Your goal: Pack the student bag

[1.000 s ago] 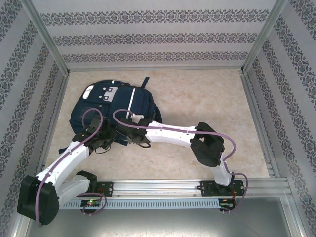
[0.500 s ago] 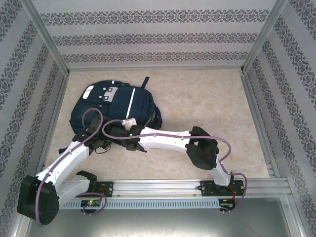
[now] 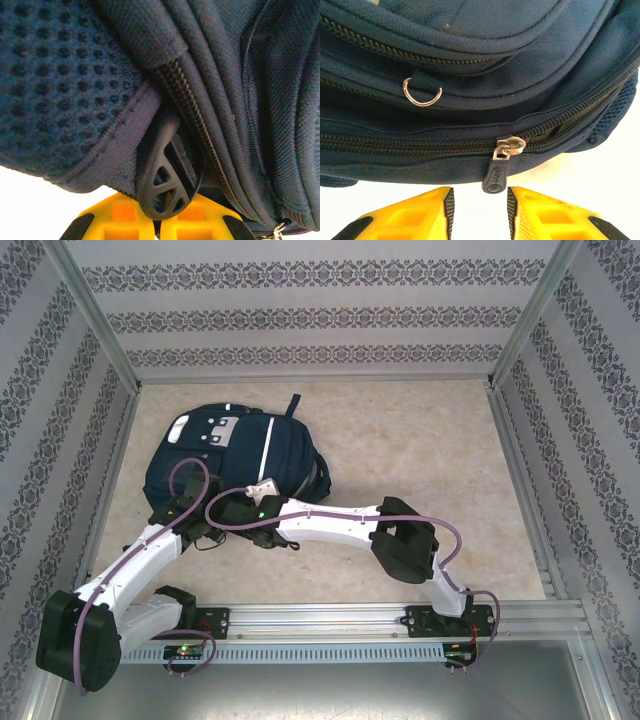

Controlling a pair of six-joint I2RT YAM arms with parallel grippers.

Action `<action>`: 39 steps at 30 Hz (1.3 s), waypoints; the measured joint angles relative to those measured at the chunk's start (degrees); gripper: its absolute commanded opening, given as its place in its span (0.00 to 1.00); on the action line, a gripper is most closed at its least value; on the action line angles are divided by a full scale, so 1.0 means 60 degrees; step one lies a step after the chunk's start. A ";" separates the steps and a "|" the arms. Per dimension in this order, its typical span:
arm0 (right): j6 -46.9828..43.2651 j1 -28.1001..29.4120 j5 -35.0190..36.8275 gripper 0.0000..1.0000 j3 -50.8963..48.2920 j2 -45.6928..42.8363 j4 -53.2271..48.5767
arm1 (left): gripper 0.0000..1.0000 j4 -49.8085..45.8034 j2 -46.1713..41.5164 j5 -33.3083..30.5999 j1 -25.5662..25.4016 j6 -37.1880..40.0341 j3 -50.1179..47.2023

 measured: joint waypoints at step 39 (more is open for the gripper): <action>-0.0696 -0.0273 0.0444 0.28 -0.0288 0.0321 0.0372 | 0.00 0.0000 -0.0040 0.0036 0.0000 -0.0076 0.0007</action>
